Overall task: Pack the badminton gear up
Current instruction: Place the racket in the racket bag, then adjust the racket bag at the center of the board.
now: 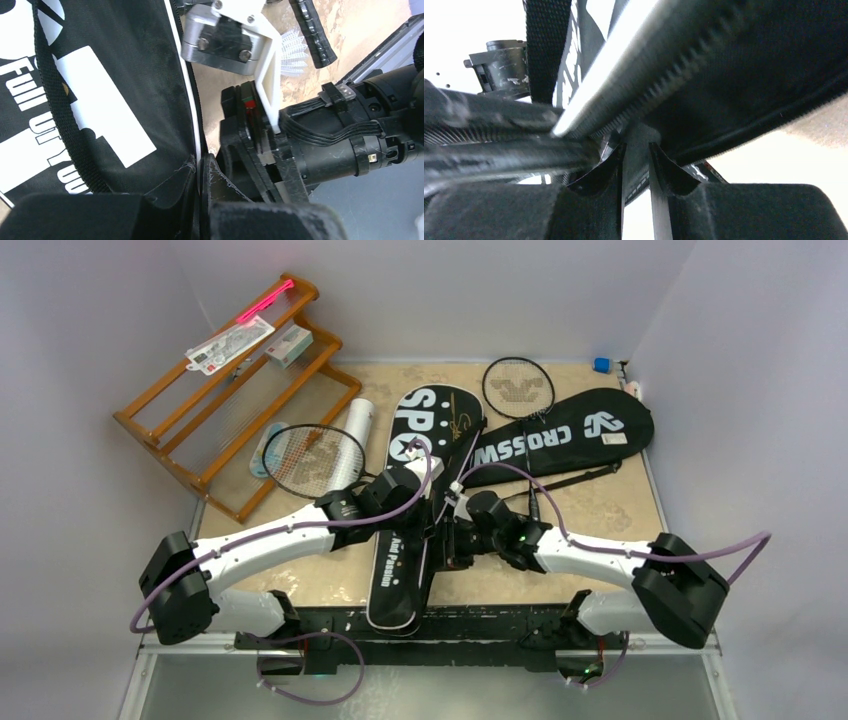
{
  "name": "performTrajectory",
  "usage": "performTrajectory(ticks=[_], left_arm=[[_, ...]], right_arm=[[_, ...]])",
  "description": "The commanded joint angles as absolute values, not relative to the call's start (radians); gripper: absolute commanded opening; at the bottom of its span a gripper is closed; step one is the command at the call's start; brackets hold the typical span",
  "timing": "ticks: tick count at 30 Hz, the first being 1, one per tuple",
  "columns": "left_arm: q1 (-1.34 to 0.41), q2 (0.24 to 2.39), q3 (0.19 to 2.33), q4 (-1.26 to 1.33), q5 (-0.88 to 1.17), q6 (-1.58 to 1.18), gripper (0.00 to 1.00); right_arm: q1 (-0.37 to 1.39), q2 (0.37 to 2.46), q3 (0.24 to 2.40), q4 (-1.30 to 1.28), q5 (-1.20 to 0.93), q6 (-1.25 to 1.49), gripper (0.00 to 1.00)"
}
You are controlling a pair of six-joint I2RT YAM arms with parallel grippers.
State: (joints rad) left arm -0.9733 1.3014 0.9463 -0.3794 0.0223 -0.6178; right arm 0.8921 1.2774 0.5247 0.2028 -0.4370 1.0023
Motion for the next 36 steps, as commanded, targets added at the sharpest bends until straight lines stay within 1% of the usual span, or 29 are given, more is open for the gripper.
performTrajectory(ticks=[1, 4, 9, 12, 15, 18, 20, 22, 23, 25, 26, 29, 33, 36], left_arm=[[-0.971, 1.274, 0.925, -0.276, 0.094, -0.643, 0.00], [-0.969, 1.268, 0.916, -0.299, 0.058, -0.640, 0.00], [-0.969, 1.276, 0.892, -0.329, 0.003, -0.633, 0.00], [-0.969, 1.294, 0.882, -0.334, -0.037, -0.626, 0.00], [-0.969, 1.317, 0.878, -0.332, -0.044, -0.613, 0.00], [-0.971, 1.345, 0.880, -0.334, -0.044, -0.597, 0.00], [-0.973, 1.362, 0.884, -0.342, -0.044, -0.588, 0.00], [-0.981, 1.371, 0.886, -0.348, -0.050, -0.576, 0.00], [-0.986, 1.374, 0.889, -0.355, -0.059, -0.573, 0.00], [-0.997, 1.375, 0.893, -0.371, -0.092, -0.566, 0.00], [-1.002, 1.375, 0.897, -0.383, -0.107, -0.564, 0.00], [-1.011, 1.373, 0.905, -0.406, -0.132, -0.560, 0.00], [-1.020, 1.367, 0.909, -0.425, -0.155, -0.555, 0.00], [-1.023, 1.358, 0.909, -0.440, -0.181, -0.557, 0.00]], right_arm=[[0.898, 1.310, 0.593, 0.259, -0.437, 1.002, 0.24], [0.897, 1.284, 0.584, 0.200, -0.423, 1.008, 0.23], [0.871, 1.184, 0.607, -0.042, -0.254, 0.957, 0.24], [0.799, 1.149, 0.616, -0.145, -0.237, 0.919, 0.24], [0.684, 1.128, 0.614, -0.177, -0.269, 0.872, 0.26], [0.595, 1.128, 0.654, -0.227, -0.243, 0.812, 0.31], [0.545, 1.141, 0.689, -0.250, -0.218, 0.775, 0.38], [0.494, 1.157, 0.720, -0.251, -0.210, 0.760, 0.49], [0.467, 1.168, 0.731, -0.244, -0.217, 0.757, 0.53], [0.415, 1.188, 0.756, -0.223, -0.233, 0.750, 0.60], [0.393, 1.202, 0.772, -0.215, -0.238, 0.747, 0.61], [0.330, 1.261, 0.815, -0.177, -0.252, 0.749, 0.61], [0.257, 1.368, 0.855, -0.092, -0.290, 0.782, 0.56], [0.235, 1.447, 0.865, -0.007, -0.320, 0.810, 0.54]])
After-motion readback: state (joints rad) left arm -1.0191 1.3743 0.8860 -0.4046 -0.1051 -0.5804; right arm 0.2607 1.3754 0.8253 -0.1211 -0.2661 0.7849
